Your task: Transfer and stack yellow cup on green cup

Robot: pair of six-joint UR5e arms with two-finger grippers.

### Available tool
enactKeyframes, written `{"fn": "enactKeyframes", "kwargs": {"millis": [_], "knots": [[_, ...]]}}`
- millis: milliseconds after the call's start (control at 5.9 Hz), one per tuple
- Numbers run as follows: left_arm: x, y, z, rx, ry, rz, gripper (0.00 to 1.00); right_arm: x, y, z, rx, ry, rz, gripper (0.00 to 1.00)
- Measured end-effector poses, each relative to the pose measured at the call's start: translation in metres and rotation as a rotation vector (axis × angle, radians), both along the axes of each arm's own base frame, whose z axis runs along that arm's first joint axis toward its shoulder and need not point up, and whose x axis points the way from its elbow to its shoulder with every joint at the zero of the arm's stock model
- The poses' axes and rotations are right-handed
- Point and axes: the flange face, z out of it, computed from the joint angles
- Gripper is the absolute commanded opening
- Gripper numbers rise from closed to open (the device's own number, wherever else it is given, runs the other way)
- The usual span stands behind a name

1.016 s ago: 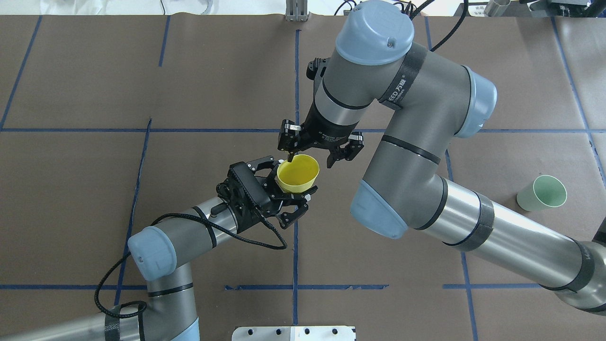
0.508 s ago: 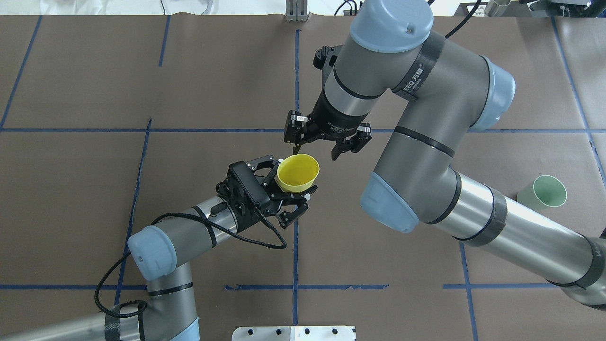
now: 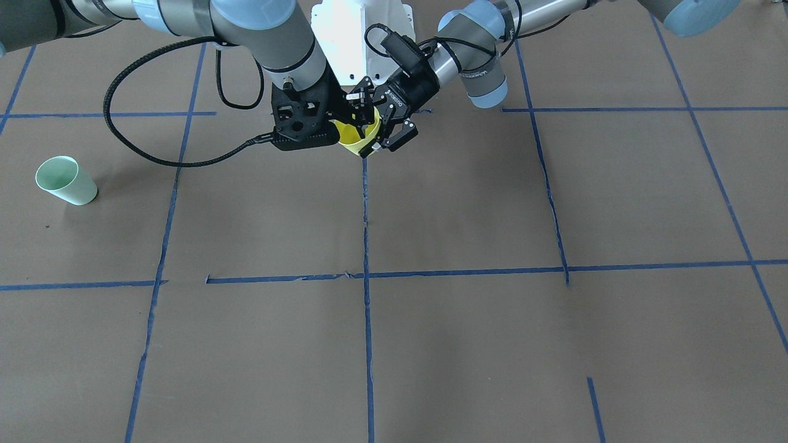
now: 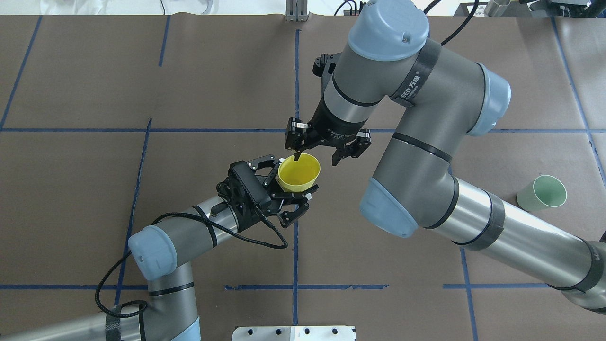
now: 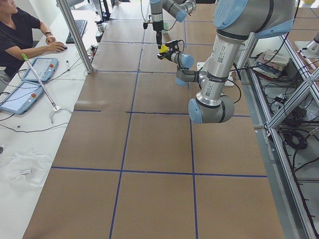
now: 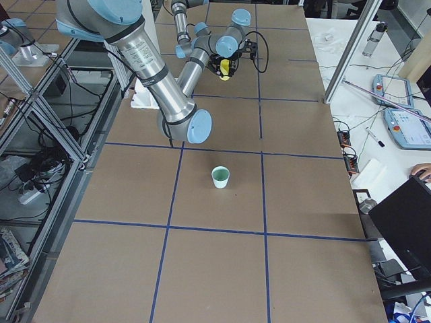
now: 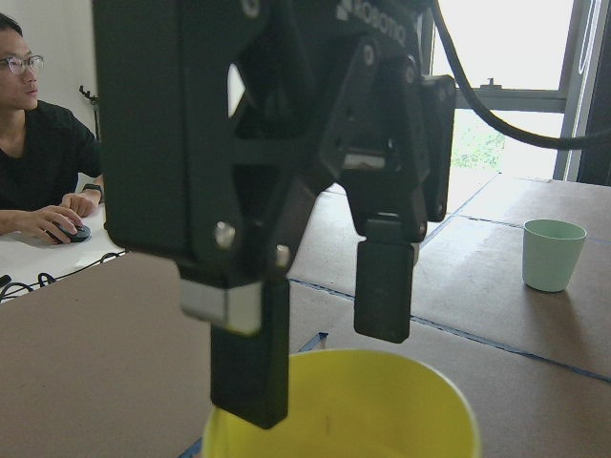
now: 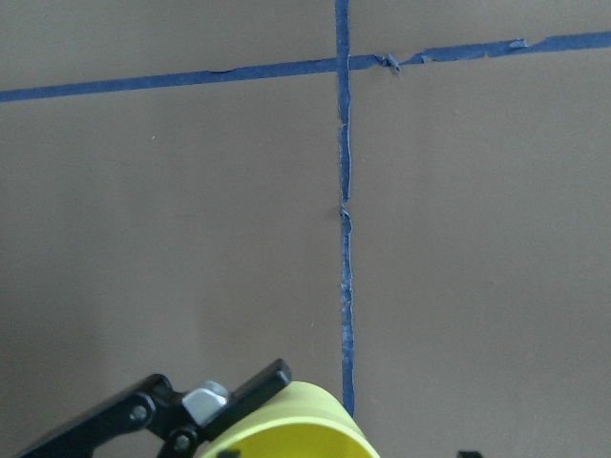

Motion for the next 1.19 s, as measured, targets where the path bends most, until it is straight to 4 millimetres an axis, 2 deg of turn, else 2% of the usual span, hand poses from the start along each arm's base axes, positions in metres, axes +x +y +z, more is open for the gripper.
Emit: {"fn": "enactKeyframes", "kwargs": {"millis": [169, 339, 508, 678, 847, 1016, 1186], "knots": [[0.0000, -0.0001, -0.0002, 0.000, 0.000, -0.001, 0.43, -0.0005, 0.0024, 0.0027, -0.001, 0.001, -0.004, 0.79], [-0.0003, -0.0005, -0.0004, -0.001, 0.001, -0.006, 0.43, -0.0006, 0.0029, 0.0044, -0.001, 0.002, -0.006, 0.54], [-0.0007, -0.0010, -0.0009, -0.003, 0.002, -0.011, 0.44, -0.0009, 0.0032, 0.0049, -0.002, 0.003, -0.006, 0.34], [-0.0008, -0.0011, -0.0016, -0.004, 0.004, -0.013, 0.49, -0.0008, 0.0031, 0.0034, 0.000, 0.002, -0.005, 0.06], [-0.0007, -0.0013, -0.0029, -0.004, 0.006, -0.014, 0.53, -0.0003, 0.0033, 0.0009, 0.002, -0.001, -0.004, 0.00], [-0.0006, -0.0014, -0.0047, -0.003, 0.009, -0.014, 0.68, 0.0000, 0.0032, -0.0002, 0.002, -0.001, -0.002, 0.00], [-0.0004, -0.0015, -0.0063, -0.003, 0.011, -0.014, 0.91, -0.0001, 0.0034, -0.0002, -0.005, 0.002, 0.002, 0.00]]}}
